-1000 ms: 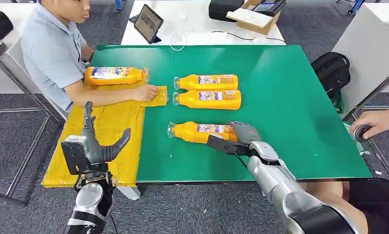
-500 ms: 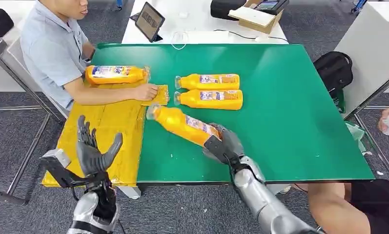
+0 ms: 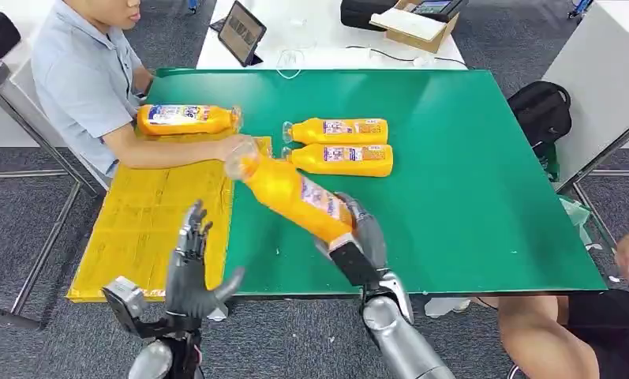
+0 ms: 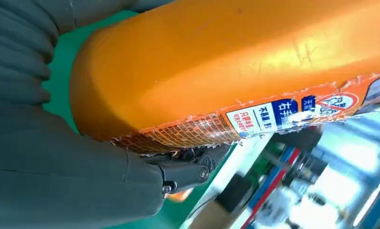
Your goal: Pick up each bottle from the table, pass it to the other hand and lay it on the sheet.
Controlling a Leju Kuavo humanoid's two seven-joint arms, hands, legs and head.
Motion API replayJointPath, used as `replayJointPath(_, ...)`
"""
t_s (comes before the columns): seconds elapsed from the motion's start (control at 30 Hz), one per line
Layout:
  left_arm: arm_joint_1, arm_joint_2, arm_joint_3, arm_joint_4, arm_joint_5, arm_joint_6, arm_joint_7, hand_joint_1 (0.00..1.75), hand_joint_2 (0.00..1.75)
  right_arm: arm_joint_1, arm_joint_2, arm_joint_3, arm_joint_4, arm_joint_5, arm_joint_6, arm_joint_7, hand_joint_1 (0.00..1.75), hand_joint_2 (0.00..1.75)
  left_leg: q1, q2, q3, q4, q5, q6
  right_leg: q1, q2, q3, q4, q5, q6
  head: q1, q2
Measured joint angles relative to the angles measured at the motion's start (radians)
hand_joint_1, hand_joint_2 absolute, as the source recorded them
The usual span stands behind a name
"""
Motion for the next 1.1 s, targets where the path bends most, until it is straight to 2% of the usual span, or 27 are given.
replayJointPath(0.17,-0.008,0.001,-0.039,0.003,0.027,-0.052,0.023,0.00,1.75,-0.002,0.027,0.095,0.020,0.074,-0.005,0.007,1.75,1.75,0.000,0.000,0.000,0.000,0.000,0.000,0.000,0.000,0.000,0.000,0.000,0.000,0.000,0.000)
replayJointPath(0.37,-0.047,0.002,-0.060,0.031,0.147,-0.143,0.141,0.00,1.75,-0.027,0.068,0.183,0.080,0.109,-0.087,-0.043,1.75,1.75,0.000,0.000,0.000,0.000,0.000,0.000,0.000,0.000,0.000,0.000,0.000,0.000,0.000,0.000)
replayJointPath(0.6,-0.097,0.005,-0.073,0.083,0.262,-0.190,0.190,0.00,1.75,-0.062,0.107,0.278,0.135,0.087,-0.125,-0.089,1.75,1.75,0.000,0.000,0.000,0.000,0.000,0.000,0.000,0.000,0.000,0.000,0.000,0.000,0.000,0.000)
replayJointPath(0.77,-0.103,0.013,-0.073,0.089,0.269,-0.181,0.172,0.00,1.75,-0.079,0.122,0.303,0.178,0.047,-0.102,-0.088,1.75,1.75,0.000,0.000,0.000,0.000,0.000,0.000,0.000,0.000,0.000,0.000,0.000,0.000,0.001,0.000)
replayJointPath(0.97,-0.081,0.026,-0.061,0.074,0.256,-0.137,0.126,0.00,1.75,-0.131,0.131,0.344,0.259,0.054,-0.027,-0.021,1.75,1.75,0.000,0.000,0.000,0.000,0.000,0.000,0.000,0.000,-0.001,0.000,0.000,0.000,0.000,0.000)
replayJointPath(1.0,-0.078,0.027,-0.058,0.069,0.256,-0.133,0.124,0.09,1.75,-0.135,0.132,0.349,0.270,0.057,-0.021,-0.018,1.75,1.75,0.000,0.000,0.000,0.000,0.000,0.000,0.000,0.000,-0.001,0.000,0.000,0.000,0.000,0.000)
replayJointPath(1.03,-0.074,0.027,-0.056,0.064,0.257,-0.132,0.123,0.28,1.75,-0.136,0.133,0.355,0.280,0.062,-0.018,-0.011,1.75,1.75,0.000,0.000,0.000,0.000,0.000,0.000,0.000,0.000,-0.001,0.000,0.000,0.000,0.001,0.000)
replayJointPath(1.07,-0.068,0.027,-0.054,0.060,0.259,-0.129,0.122,1.50,1.75,-0.137,0.135,0.359,0.288,0.067,-0.018,-0.009,1.75,1.75,0.000,0.000,0.000,0.000,0.000,0.000,0.000,0.000,-0.001,0.000,0.000,0.000,0.000,0.000)
replayJointPath(1.1,-0.064,0.027,-0.052,0.057,0.266,-0.124,0.120,1.68,1.75,-0.139,0.137,0.365,0.293,0.070,-0.018,-0.008,1.75,1.75,0.000,0.000,0.000,0.000,0.000,0.000,0.000,0.000,-0.001,0.000,0.000,0.000,0.000,0.000)
